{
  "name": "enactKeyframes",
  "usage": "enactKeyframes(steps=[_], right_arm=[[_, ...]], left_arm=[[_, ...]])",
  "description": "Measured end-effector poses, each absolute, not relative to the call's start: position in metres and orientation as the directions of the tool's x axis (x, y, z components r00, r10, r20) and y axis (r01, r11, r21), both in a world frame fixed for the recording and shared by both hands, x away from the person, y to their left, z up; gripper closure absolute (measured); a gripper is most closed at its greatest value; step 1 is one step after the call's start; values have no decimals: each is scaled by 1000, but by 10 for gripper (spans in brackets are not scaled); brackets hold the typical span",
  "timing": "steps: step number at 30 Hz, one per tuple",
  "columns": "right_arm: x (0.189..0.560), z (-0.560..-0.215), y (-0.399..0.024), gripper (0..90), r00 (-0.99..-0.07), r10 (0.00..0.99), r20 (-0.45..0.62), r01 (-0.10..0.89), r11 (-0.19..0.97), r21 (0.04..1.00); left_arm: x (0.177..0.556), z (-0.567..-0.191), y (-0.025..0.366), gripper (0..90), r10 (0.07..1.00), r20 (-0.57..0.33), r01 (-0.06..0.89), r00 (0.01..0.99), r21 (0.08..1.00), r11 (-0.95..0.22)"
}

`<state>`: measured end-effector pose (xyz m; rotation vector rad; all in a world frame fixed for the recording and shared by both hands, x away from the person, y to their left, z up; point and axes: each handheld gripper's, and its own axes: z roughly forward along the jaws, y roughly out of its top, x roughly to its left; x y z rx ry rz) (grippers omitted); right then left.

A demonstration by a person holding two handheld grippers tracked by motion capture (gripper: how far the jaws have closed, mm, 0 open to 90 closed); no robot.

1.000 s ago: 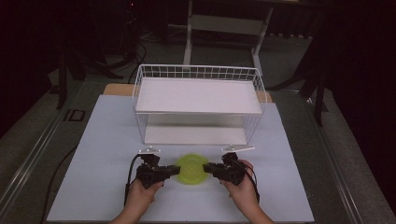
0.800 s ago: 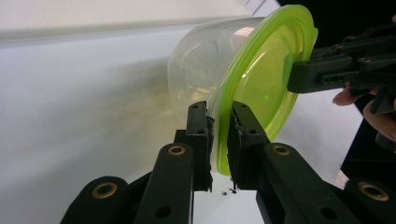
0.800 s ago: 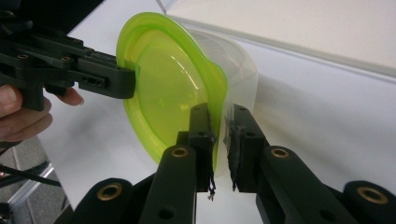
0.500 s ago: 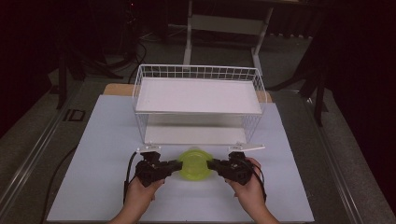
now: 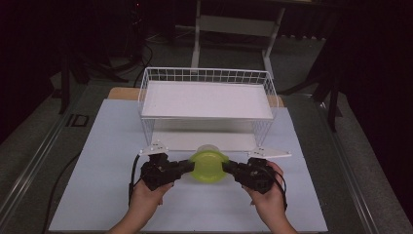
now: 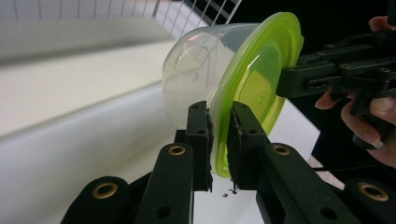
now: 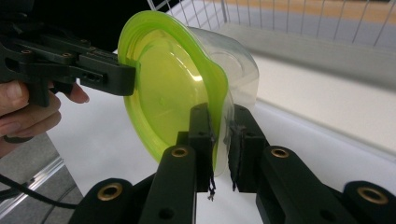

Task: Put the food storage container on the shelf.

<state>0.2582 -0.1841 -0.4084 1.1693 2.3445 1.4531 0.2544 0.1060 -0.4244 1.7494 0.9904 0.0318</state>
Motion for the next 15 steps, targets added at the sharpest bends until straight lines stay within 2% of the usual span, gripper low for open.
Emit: enactKeyframes(steps=[6, 15], right_arm=[[260, -395, -188, 809, -695, 671, 258, 523, 225, 822], [267, -377, -190, 811, -705, 659, 262, 496, 195, 846]], left_arm=[[257, -415, 108, 806, 593, -441, 577, 674, 815, -49], [268, -395, 110, 814, 598, -413, 533, 687, 846, -28]])
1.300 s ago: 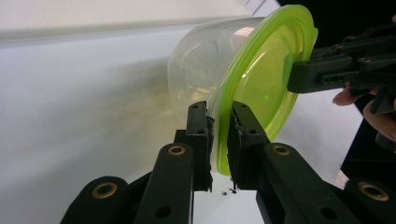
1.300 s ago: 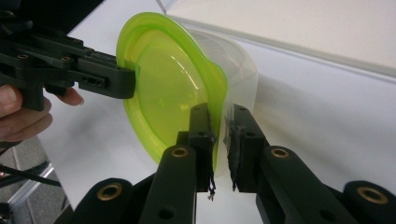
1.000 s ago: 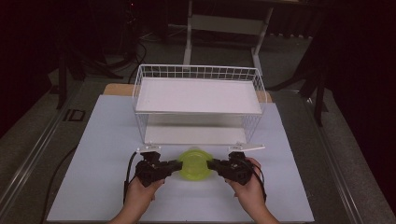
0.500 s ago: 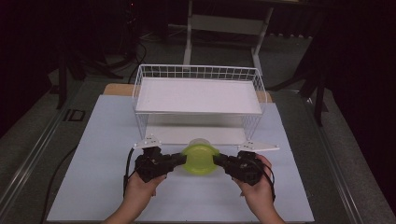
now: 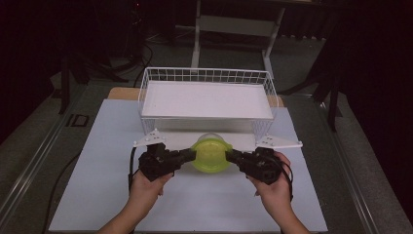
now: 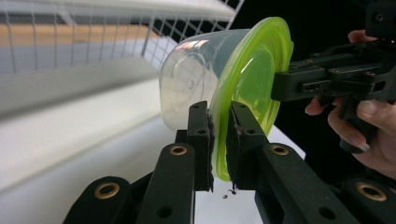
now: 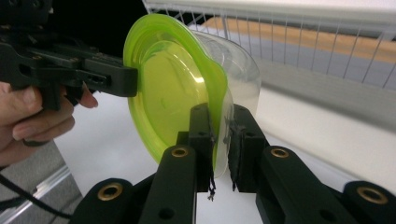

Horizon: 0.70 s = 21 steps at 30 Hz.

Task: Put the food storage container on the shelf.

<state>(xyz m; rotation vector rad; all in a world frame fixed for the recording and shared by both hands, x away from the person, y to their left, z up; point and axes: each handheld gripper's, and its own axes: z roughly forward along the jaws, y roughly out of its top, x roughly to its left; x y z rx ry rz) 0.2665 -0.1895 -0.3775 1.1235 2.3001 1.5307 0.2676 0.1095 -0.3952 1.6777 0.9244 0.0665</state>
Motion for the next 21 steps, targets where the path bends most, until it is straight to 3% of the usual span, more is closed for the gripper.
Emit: enactKeyframes(steps=[13, 21], right_arm=[[302, -336, -180, 812, -663, 692, 284, 509, 139, 849], [322, -318, -175, 813, -645, 705, 294, 516, 119, 848]], left_arm=[[302, -354, 112, 812, 635, -399, 524, 661, 852, -10], [319, -332, 109, 804, 678, -330, 475, 657, 879, -33]])
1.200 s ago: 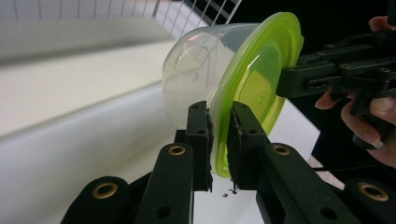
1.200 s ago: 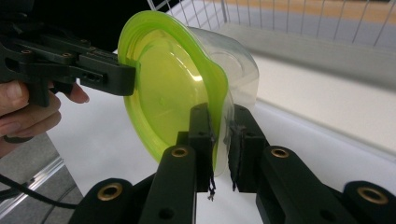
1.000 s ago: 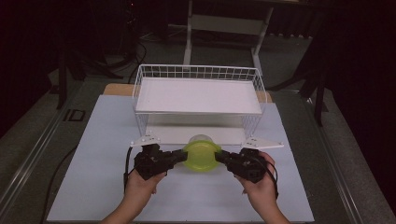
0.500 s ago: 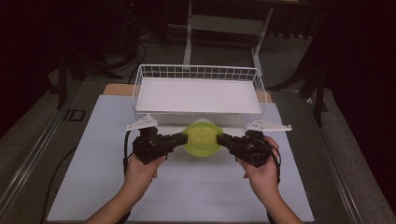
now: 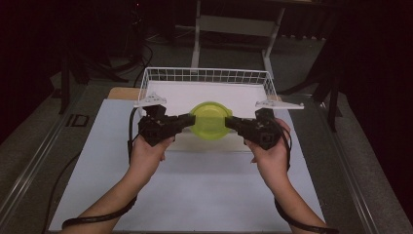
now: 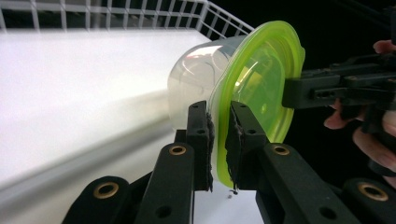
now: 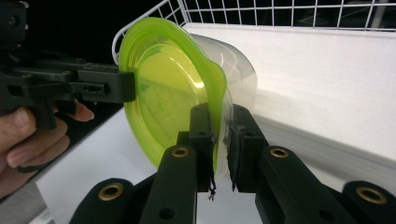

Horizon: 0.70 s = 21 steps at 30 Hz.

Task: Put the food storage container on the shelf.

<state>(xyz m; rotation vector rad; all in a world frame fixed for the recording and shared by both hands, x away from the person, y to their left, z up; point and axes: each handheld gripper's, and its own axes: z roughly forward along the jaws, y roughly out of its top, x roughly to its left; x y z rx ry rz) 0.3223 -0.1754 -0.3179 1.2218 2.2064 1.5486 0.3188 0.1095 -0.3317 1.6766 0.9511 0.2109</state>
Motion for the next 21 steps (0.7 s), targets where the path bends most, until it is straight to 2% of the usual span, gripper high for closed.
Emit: enactKeyframes(steps=[6, 9, 10, 12, 14, 17, 19, 21], right_arm=[[342, -307, -178, 813, -622, 692, 366, 564, 71, 822], [349, -307, -177, 812, -609, 698, 377, 583, 72, 809], [359, -309, -176, 810, -583, 697, 418, 625, 55, 779], [367, -310, -174, 809, -561, 703, 438, 650, 46, 759], [370, -310, -173, 809, -552, 707, 443, 661, 48, 748], [383, -311, -173, 803, -517, 709, 479, 703, 32, 711], [388, -311, -175, 801, -495, 699, 516, 730, 12, 684], [392, -309, -173, 794, -505, 706, 497, 727, 37, 685]], left_arm=[[331, -322, 106, 771, 699, -281, 435, 657, 899, -47], [334, -322, 105, 771, 707, -272, 438, 652, 897, -59], [344, -322, 103, 771, 731, -260, 444, 631, 894, -66], [349, -322, 101, 732, 741, -254, 446, 622, 893, -69], [351, -323, 100, 733, 746, -245, 446, 619, 892, -76], [359, -323, 102, 757, 739, -271, 462, 616, 885, -60], [364, -322, 104, 764, 723, -322, 497, 611, 867, -33], [367, -321, 104, 764, 731, -322, 503, 601, 863, -34]])
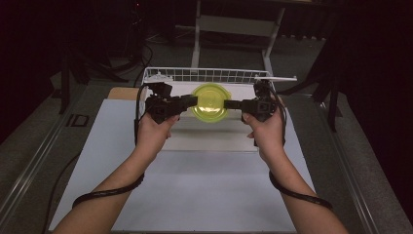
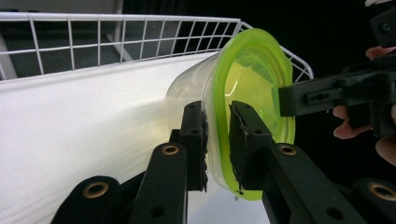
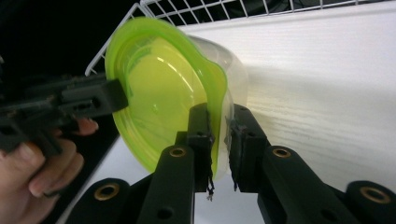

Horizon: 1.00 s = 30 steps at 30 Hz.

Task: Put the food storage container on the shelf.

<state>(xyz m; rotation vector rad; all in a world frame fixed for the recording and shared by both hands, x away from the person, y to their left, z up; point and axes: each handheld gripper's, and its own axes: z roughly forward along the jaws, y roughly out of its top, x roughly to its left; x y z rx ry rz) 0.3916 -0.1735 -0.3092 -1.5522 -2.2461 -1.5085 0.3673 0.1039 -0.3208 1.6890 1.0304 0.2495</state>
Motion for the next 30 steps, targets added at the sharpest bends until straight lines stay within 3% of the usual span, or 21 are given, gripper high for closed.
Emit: enactKeyframes(steps=[6, 13, 16, 20, 25, 30], right_arm=[[400, -306, -167, 774, -475, 739, 478, 733, 32, 679], [412, -305, -166, 696, -434, 762, 481, 736, -8, 677], [417, -307, -165, 667, -426, 765, 483, 742, -10, 670], [423, -306, -166, 665, -414, 768, 488, 743, -26, 669], [428, -299, -164, 692, -430, 819, 380, 682, 18, 731], [438, -300, -168, 685, -421, 808, 411, 698, 0, 716]], left_arm=[[378, -319, 106, 761, 735, -348, 518, 581, 855, -5], [395, -317, 99, 655, 780, -291, 518, 554, 854, -50], [402, -318, 98, 634, 781, -309, 528, 543, 848, -32], [405, -319, 97, 627, 784, -339, 555, 520, 832, -8], [405, -321, 95, 612, 765, -386, 588, 516, 809, 12], [401, -320, 93, 552, 755, -391, 579, 526, 815, 19]])
